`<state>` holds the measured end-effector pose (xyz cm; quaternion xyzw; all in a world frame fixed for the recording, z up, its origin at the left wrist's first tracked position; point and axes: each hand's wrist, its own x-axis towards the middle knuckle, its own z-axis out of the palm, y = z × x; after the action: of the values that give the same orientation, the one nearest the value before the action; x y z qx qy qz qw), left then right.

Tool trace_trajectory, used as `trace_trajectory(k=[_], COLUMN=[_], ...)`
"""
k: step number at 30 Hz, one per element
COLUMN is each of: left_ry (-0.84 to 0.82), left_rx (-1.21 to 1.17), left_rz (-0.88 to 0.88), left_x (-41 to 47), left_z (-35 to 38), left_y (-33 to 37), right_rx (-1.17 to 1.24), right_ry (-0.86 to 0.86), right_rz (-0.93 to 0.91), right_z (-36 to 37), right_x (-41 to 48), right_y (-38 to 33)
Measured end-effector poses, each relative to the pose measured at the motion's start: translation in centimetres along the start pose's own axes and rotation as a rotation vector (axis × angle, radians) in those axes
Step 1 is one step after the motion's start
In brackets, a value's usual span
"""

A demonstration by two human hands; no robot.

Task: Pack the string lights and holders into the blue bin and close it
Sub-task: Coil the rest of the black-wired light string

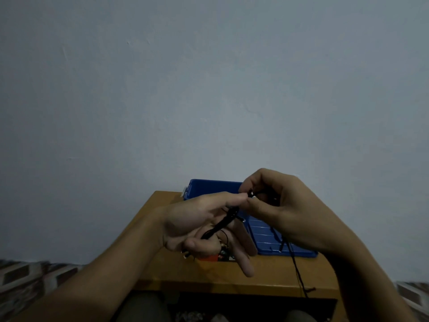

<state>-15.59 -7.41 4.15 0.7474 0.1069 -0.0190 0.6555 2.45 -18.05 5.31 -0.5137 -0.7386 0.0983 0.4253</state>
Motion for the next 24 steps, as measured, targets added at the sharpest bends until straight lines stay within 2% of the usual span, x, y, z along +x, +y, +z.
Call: trace_trajectory(k=[9,15,19,24], left_ry=[-0.244,-0.359,-0.322,-0.203], left_rx=[-0.168,-0.338,-0.428,-0.585], left_rz=[0.080,0.202,0.331,0.441], left_x=[0.5,0.8,0.6,0.7], left_z=[-0.6,-0.5,-0.1,0.3], left_y=[-0.9,-1.1,-1.2,-1.2], right_rx=[0.255,0.336,0.358,0.526], right_ry=[-0.006,0.018,-0.003,-0.038], right_rz=[-0.020,0.095,0.124,0.221], right_z=[-0.2,1.7,3.5,5.2], right_x=[0.2,0.1,-0.7,-1.3], right_y=[1.0,2.1,3.2,3.1])
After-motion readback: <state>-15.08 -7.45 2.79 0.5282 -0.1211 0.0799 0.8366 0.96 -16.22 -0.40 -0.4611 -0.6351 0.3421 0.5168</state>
